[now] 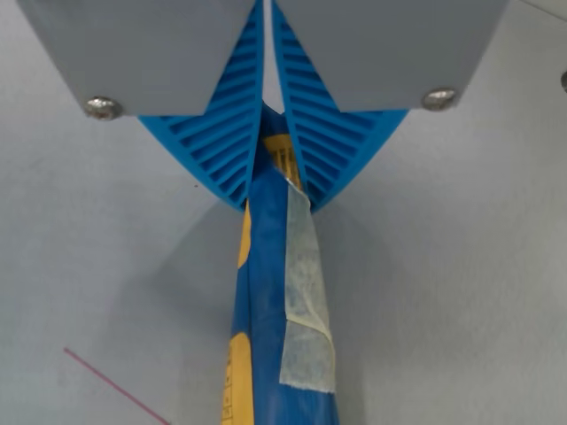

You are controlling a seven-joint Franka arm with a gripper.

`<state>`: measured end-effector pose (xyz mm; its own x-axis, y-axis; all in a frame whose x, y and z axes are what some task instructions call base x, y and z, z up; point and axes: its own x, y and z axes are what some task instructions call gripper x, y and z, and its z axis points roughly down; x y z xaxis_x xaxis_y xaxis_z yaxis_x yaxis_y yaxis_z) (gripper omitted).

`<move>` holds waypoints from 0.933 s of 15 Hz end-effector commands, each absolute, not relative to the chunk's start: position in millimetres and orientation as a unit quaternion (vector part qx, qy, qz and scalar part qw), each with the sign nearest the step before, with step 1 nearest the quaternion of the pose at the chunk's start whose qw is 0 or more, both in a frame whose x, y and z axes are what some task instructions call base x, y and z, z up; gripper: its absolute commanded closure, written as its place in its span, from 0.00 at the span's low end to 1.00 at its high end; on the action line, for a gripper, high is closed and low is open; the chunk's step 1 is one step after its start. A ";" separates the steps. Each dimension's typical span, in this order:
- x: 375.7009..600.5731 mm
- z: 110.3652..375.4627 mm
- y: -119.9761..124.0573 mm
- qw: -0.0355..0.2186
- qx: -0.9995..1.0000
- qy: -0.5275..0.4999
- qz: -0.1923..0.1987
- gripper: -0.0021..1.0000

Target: Pick up the blue bag

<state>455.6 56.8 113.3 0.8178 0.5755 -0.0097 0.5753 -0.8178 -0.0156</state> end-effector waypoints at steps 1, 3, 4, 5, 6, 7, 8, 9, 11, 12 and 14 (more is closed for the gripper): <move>458.1 122.2 54.9 -0.006 -0.950 -0.311 -0.001 1.00; 458.0 128.8 55.0 -0.006 -0.950 -0.311 -0.001 1.00; 457.9 132.2 55.1 -0.006 -0.950 -0.311 -0.001 1.00; 457.9 135.5 55.1 -0.006 -0.950 -0.311 -0.001 1.00; 457.9 138.8 55.2 -0.006 -0.950 -0.311 -0.001 1.00; 457.8 142.2 55.2 -0.006 -0.950 -0.311 -0.001 1.00; 457.8 145.5 55.3 -0.006 -0.950 -0.311 -0.001 1.00; 457.8 148.8 55.4 -0.006 -0.950 -0.311 -0.001 1.00; 457.9 155.5 55.5 -0.006 -0.950 -0.311 -0.001 1.00; 457.9 158.8 55.5 -0.006 -0.950 -0.311 -0.001 1.00; 457.9 165.5 55.6 -0.006 -0.950 -0.311 -0.001 1.00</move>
<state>462.6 56.4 153.5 0.8173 0.5759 0.0159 0.5759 -0.8175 0.0053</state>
